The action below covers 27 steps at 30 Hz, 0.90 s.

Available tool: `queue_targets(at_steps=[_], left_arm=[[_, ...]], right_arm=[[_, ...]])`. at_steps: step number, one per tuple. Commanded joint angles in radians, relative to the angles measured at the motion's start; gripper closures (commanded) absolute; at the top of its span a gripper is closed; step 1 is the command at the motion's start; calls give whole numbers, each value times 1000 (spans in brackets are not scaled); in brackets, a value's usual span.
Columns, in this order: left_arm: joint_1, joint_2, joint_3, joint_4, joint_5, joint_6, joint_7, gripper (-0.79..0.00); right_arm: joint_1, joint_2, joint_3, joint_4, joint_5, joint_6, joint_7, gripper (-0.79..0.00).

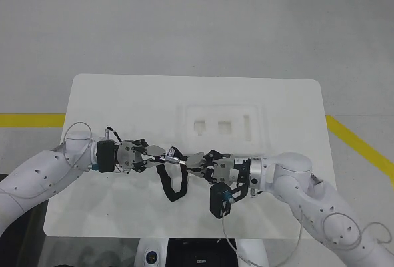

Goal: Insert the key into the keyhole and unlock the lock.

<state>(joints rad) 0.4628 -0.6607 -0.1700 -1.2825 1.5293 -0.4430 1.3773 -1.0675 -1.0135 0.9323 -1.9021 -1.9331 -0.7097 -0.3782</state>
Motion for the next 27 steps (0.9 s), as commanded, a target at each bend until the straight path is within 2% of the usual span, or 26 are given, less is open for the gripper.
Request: queue_targets(at_steps=[1, 7, 12, 23, 27], left_arm=[[-3, 1, 0, 0, 4, 1, 1, 0], [-13, 6, 0, -2, 36, 10, 10, 0], [-30, 16, -4, -6, 68, -5, -5, 0], [-32, 49, -52, -52, 117, -54, -54, 0], [-20, 63, -73, -76, 122, -73, -73, 0]], right_arm=[[6, -3, -2, 11, 41, -18, 17, 0], [27, -16, -11, 51, 146, -34, 49, 0], [47, -28, -24, 104, 232, -40, 20, 0], [84, -50, -58, 184, 313, -53, 12, 0], [102, -57, -74, 195, 312, -53, 12, -234]])
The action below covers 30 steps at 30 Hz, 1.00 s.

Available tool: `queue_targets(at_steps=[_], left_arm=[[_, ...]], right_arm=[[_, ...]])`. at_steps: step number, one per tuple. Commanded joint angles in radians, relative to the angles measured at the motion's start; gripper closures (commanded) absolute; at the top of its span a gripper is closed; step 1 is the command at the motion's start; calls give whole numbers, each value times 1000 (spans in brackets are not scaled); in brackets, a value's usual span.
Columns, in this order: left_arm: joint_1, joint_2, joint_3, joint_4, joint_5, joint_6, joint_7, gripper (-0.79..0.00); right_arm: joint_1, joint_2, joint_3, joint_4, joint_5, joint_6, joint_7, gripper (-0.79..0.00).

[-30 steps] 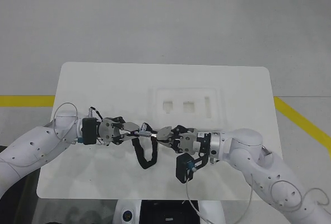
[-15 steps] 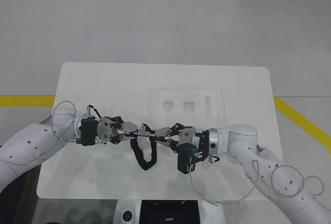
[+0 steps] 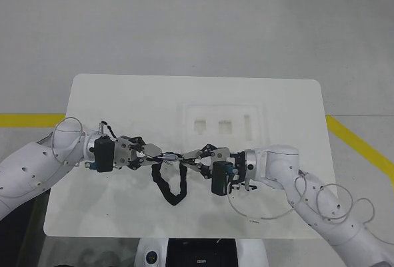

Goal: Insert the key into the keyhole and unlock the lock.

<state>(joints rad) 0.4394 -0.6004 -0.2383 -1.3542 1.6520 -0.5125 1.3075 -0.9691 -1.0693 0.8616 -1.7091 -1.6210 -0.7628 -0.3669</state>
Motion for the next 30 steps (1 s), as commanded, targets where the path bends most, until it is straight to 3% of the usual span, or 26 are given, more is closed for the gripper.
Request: queue_targets(at_steps=[1, 3, 5, 6, 22, 30], left_arm=[[7, 6, -10, -9, 0, -7, -7, 0], [15, 12, -19, -10, -4, -12, -12, 0], [24, 16, -28, -14, -8, -15, -15, 0], [29, 18, -31, -15, -10, -17, -17, 0], [170, 71, -94, 94, -61, 12, 12, 0], [204, 52, -133, 129, -132, 31, -80, 0]], right_arm=[[9, -3, -7, 3, -3, -1, 0, -265], [19, -6, -12, 5, -10, -1, 2, -385], [24, -8, -15, 3, -20, 4, 2, -696], [25, -9, -14, 2, -25, 7, 2, -785], [-54, 28, 120, -73, -116, 13, 37, -785], [-149, 54, 225, -124, -155, 42, 63, -785]])
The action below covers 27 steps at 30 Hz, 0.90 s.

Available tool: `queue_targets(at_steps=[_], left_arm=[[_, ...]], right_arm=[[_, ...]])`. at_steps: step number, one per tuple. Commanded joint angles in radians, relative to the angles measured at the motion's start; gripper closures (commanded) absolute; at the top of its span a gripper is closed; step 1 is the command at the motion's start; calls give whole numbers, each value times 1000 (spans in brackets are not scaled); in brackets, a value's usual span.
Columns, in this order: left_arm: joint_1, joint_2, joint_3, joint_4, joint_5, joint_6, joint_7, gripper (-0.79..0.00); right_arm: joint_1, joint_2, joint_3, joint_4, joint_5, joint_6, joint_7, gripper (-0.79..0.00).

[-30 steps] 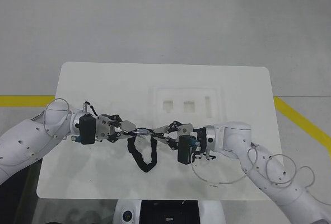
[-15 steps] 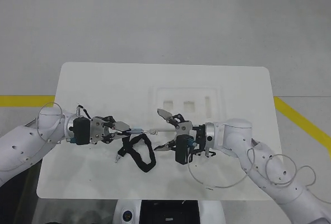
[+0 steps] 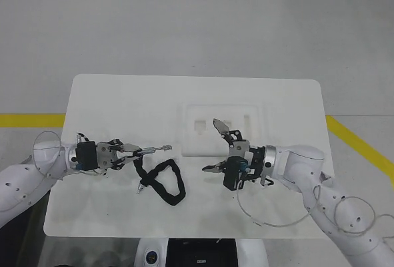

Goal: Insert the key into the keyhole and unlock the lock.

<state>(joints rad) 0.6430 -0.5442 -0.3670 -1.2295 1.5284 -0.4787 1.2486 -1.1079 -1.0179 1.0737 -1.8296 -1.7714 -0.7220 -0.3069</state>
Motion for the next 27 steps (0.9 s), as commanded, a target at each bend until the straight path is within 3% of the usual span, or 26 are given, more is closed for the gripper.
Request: queue_targets(at_steps=[1, 13, 15, 17, 18, 27], left_arm=[[-1, -10, -9, 8, -18, -6, -47, 0], [-33, -85, -41, 35, -67, -91, -370, 0], [-35, -92, -48, 34, -68, -102, -414, -126], [-38, -98, -53, 32, -60, -120, -443, -640], [-39, -100, -56, 31, -57, -129, -454, -785], [-1, -105, -95, 21, -34, -107, -406, -785]], right_arm=[[-21, 6, 26, -7, -7, 3, 7, -785], [-122, 31, 150, -49, 18, -24, 48, -785], [-127, 32, 159, -51, 45, -37, 68, -785], [-130, 33, 166, -55, 67, -49, 94, -785], [-130, 33, 168, -57, 77, -54, 103, -785], [-118, 34, 168, -73, 92, -87, 158, -785]])
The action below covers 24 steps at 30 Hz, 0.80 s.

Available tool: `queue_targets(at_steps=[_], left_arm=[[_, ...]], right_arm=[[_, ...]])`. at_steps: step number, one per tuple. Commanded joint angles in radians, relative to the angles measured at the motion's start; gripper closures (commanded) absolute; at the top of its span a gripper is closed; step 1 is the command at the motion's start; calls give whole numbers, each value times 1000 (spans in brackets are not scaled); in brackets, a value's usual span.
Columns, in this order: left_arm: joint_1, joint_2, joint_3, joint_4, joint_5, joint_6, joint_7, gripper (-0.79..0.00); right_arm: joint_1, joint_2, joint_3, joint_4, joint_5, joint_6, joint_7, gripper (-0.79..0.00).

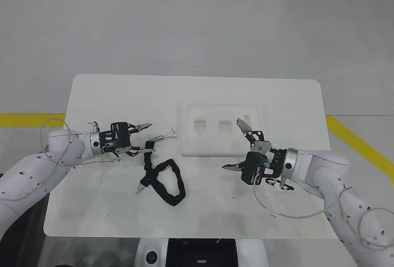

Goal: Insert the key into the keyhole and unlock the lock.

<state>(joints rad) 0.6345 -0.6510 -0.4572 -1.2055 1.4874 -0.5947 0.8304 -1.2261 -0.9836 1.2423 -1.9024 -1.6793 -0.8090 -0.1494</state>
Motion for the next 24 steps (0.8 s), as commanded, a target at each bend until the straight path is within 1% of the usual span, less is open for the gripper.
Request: queue_targets(at_steps=[1, 6, 11, 16, 18, 20, 22, 24], left_arm=[[15, 4, -11, -10, 13, 19, 25, -785], [63, 25, -42, -60, 65, 55, 101, -785], [94, 48, -71, -101, 130, 40, 159, -785], [105, 59, -93, -127, 202, 28, 229, -785], [95, 61, -98, -148, 269, 39, 284, -785], [86, 62, -103, -153, 323, 50, 329, -785], [77, 63, -112, -137, 343, 47, 370, -785], [71, 62, -120, -107, 343, 32, 411, -785]], right_arm=[[0, 0, -1, 0, 0, 0, 0, -785], [0, 0, -1, 0, 0, 0, 0, -785], [0, 0, -1, 0, 0, 0, 0, -785], [0, 0, -1, 0, 0, 0, 0, -785], [-11, -2, -13, 13, 31, -12, 5, -785], [-6, -4, -10, 45, 104, -32, 20, -785], [-1, -5, 11, 86, 176, -23, 57, -785], [6, -6, 43, 114, 251, 9, 89, -785]])
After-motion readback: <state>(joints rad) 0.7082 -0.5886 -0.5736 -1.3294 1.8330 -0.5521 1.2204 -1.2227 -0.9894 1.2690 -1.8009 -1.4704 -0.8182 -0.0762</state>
